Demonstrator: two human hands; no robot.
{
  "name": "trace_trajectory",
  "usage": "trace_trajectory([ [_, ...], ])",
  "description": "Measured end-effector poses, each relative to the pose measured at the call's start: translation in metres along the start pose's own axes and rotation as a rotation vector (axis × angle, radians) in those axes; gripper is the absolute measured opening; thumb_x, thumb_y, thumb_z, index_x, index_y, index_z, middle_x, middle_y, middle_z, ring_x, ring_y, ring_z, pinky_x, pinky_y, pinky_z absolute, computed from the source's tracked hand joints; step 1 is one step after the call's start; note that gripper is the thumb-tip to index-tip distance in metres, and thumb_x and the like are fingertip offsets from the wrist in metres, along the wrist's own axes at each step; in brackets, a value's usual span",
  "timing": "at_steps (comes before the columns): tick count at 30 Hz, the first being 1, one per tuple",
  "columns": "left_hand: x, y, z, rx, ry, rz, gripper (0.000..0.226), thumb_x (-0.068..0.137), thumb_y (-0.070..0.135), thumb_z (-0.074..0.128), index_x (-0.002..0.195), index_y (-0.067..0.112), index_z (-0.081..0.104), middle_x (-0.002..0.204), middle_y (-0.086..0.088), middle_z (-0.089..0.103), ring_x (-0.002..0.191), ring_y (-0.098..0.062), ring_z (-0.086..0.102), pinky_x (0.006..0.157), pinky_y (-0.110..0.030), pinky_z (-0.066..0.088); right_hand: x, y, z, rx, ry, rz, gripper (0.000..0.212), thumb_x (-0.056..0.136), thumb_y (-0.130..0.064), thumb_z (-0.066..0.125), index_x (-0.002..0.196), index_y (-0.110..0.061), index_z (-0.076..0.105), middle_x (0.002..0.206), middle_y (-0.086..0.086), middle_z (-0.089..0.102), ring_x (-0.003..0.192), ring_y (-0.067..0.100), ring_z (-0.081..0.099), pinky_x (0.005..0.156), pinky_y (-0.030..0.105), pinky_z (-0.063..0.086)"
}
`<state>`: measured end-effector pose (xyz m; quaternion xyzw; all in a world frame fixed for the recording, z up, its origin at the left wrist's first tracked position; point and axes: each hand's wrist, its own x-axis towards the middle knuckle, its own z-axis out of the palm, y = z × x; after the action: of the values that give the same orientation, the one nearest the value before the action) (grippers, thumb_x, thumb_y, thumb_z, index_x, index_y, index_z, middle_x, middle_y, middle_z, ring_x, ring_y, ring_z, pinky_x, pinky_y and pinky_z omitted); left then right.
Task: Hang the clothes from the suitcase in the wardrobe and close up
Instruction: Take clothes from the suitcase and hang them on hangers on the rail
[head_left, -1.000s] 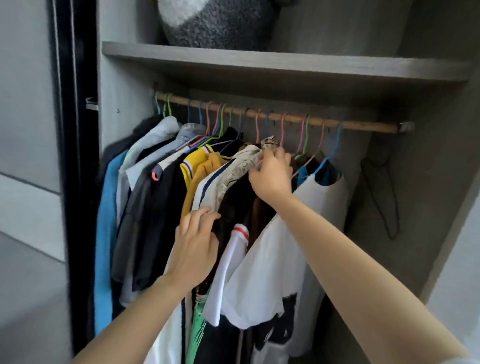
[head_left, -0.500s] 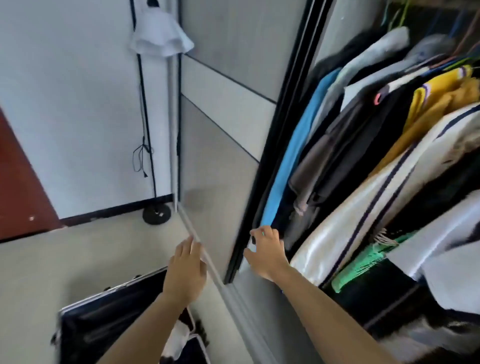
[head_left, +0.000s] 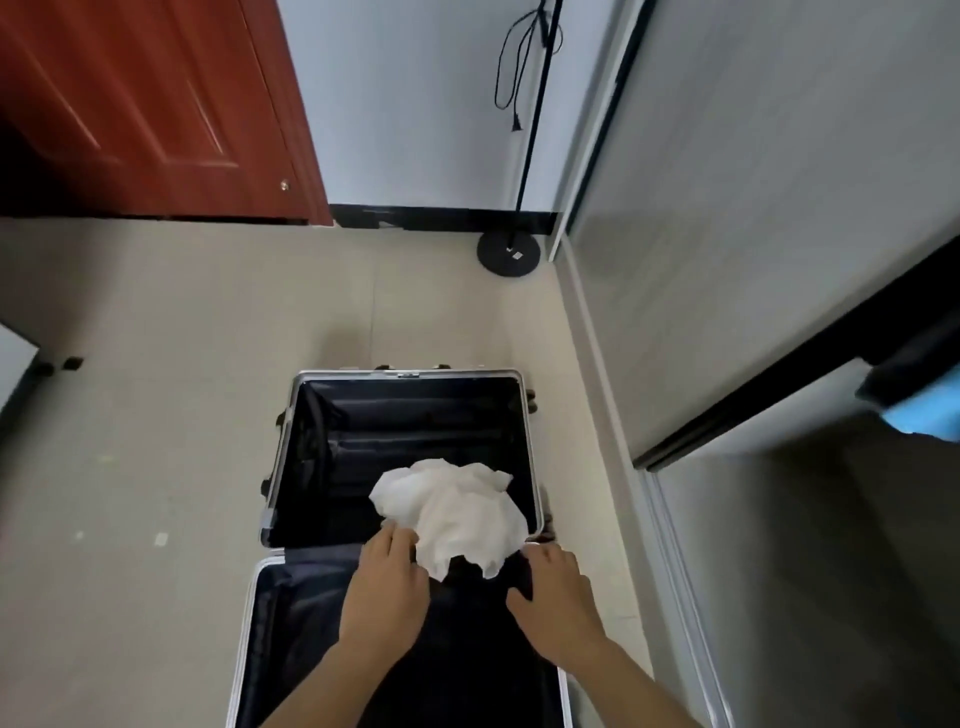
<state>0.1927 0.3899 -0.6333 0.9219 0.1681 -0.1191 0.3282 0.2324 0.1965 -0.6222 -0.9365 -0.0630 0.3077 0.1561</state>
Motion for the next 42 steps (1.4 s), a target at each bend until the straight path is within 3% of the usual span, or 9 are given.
trace_trajectory([
  [6,0.044,-0.109,0.139,0.077,-0.104,-0.106,0.047,0.098,0.025,0.044,0.143,0.018,0.037,0.156,0.001,0.024,0.145,-0.014,0.019,0.112,-0.028,0.031,0.105,0.066,0.131,-0.072,-0.040,0.007,0.068,0.094,-0.044,0.054,0.149,-0.020,0.023,0.153,-0.001,0.026,0.141,0.018,0.026,0.109,0.031,0.030],
  [12,0.100,-0.155,0.237,-0.057,-0.040,-0.087,0.080,0.089,0.049,0.057,0.152,0.024,0.014,0.149,0.012,0.026,0.139,-0.012,0.023,0.106,-0.033,0.040,0.192,0.106,0.199,-0.084,0.058,-0.098,0.098,0.090,-0.053,0.055,0.155,-0.024,-0.013,0.162,-0.005,-0.015,0.150,0.017,-0.012,0.120,0.038,0.004],
  [15,0.126,-0.159,0.259,-0.302,0.081,-0.260,0.053,0.090,0.039,0.057,0.138,0.025,0.038,0.124,0.002,0.050,0.115,-0.019,0.047,0.091,-0.038,0.048,0.218,0.116,0.219,-0.055,0.071,-0.119,0.065,0.099,-0.032,0.047,0.154,-0.038,0.013,0.164,-0.004,0.003,0.151,0.018,-0.004,0.120,0.040,0.012],
  [19,0.137,-0.151,0.246,-0.372,0.194,-0.331,0.015,0.094,0.021,0.049,0.084,0.016,0.059,0.087,-0.005,0.060,0.081,-0.023,0.057,0.062,-0.033,0.045,0.218,0.112,0.200,0.300,0.076,-0.060,0.040,0.101,-0.015,0.041,0.136,-0.028,0.054,0.139,0.000,0.054,0.133,0.020,0.044,0.105,0.031,0.038],
  [24,0.103,-0.074,0.155,-0.653,0.180,-0.318,0.021,0.099,0.029,0.044,0.094,0.013,0.056,0.092,-0.001,0.062,0.088,-0.019,0.057,0.071,-0.030,0.046,0.166,0.067,0.111,0.639,0.092,-0.001,0.027,0.101,-0.012,0.037,0.101,-0.025,0.061,0.089,-0.007,0.062,0.085,0.015,0.059,0.063,0.021,0.042],
  [30,0.037,0.023,-0.004,-0.644,0.254,-0.108,0.011,0.099,0.019,0.047,0.091,0.014,0.053,0.080,0.000,0.057,0.068,-0.009,0.049,0.060,-0.024,0.038,0.071,-0.016,-0.036,0.883,0.149,0.024,0.028,0.099,-0.014,0.035,0.099,-0.021,0.062,0.101,0.008,0.065,0.095,0.025,0.061,0.081,0.040,0.052],
  [34,-0.007,0.102,-0.134,-0.723,0.319,-0.060,0.009,0.094,0.012,0.055,0.085,0.013,0.058,0.072,-0.001,0.058,0.056,0.000,0.048,0.054,-0.014,0.038,-0.015,-0.070,-0.146,0.922,0.176,-0.026,0.025,0.094,-0.017,0.038,0.089,-0.016,0.063,0.086,0.006,0.063,0.077,0.021,0.057,0.071,0.037,0.049],
  [38,-0.059,0.161,-0.252,-0.687,0.313,-0.014,0.010,0.084,0.014,0.069,0.082,0.008,0.061,0.078,-0.016,0.065,0.066,-0.021,0.057,0.061,-0.032,0.045,-0.113,-0.108,-0.250,0.876,0.271,-0.016,0.022,0.091,-0.023,0.043,0.072,-0.013,0.046,0.064,0.004,0.042,0.059,0.018,0.041,0.053,0.027,0.033],
  [42,-0.108,0.211,-0.335,-0.399,0.304,0.148,0.023,0.079,0.022,0.076,0.079,0.005,0.060,0.066,-0.001,0.057,0.060,-0.015,0.049,0.051,-0.015,0.033,-0.200,-0.130,-0.326,0.734,0.376,-0.121,0.034,0.096,-0.025,0.049,0.066,-0.008,0.048,0.061,0.008,0.044,0.056,0.020,0.043,0.037,0.019,0.032],
])
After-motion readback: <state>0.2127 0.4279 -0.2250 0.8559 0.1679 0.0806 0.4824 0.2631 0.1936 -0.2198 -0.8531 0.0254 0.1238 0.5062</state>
